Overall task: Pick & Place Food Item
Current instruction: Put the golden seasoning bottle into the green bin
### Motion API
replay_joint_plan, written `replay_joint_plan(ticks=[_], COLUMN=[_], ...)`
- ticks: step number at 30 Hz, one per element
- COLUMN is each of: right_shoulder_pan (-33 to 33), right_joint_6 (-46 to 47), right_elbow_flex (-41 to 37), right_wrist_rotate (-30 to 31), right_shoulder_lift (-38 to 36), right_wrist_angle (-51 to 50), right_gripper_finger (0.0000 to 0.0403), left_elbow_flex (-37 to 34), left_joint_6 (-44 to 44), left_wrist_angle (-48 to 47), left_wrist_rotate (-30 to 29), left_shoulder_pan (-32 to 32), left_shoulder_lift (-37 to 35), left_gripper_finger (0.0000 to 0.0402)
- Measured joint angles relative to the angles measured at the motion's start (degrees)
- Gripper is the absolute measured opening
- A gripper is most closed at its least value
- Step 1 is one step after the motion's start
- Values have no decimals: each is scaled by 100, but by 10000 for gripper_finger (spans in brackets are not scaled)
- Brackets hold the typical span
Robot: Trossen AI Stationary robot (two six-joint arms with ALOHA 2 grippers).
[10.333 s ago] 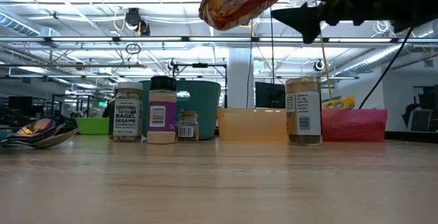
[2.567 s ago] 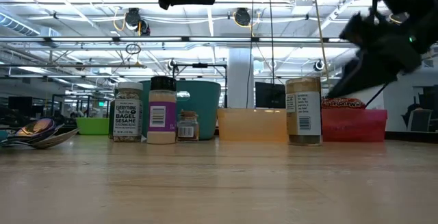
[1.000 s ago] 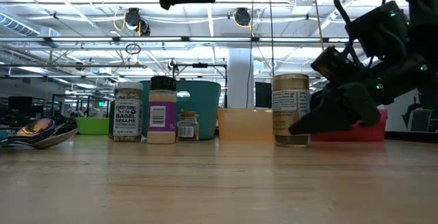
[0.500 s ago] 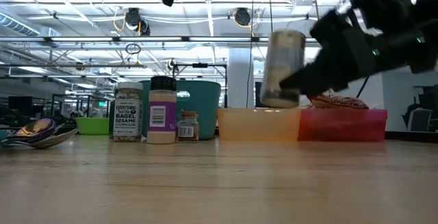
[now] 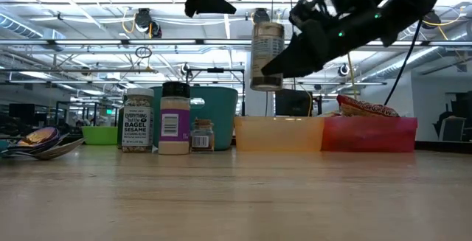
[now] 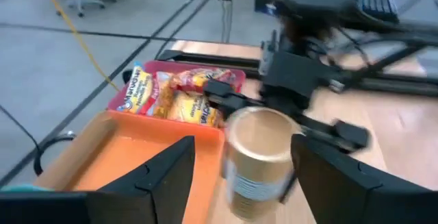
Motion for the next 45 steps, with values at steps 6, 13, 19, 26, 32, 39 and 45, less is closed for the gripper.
replay_joint_plan(ticks=[6,13,19,26,32,39,45], right_shoulder_pan=[-614,-1027,-942,-914,-907,-758,-627], right_joint_6=[-171,-159,-197,-179,-181,-179,-177], right_elbow_flex=[-2,183,232,220,241,241,243], right_wrist_rotate=[-235,-752,-825,-815,-857,-832,-828], right_shoulder_lift=[163,160,163,171,160,173,193], right_wrist_angle=[291,421,330,-68,-78,364,421], right_gripper_finger=[269,271,273,271,272,267,270], left_elbow_flex=[150,461,996,1277,1277,1281,1277], left_joint_6=[69,-10,196,496,680,685,434], left_wrist_angle=[-157,-358,-412,-431,-239,-57,-386], left_wrist_rotate=[-11,409,1292,1322,1318,1420,1419], left_shoulder_pan=[310,1005,1125,857,712,673,642], left_shoulder_lift=[0,440,1239,1747,1668,1740,1738], left_gripper_finger=[296,319,319,319,319,319,319])
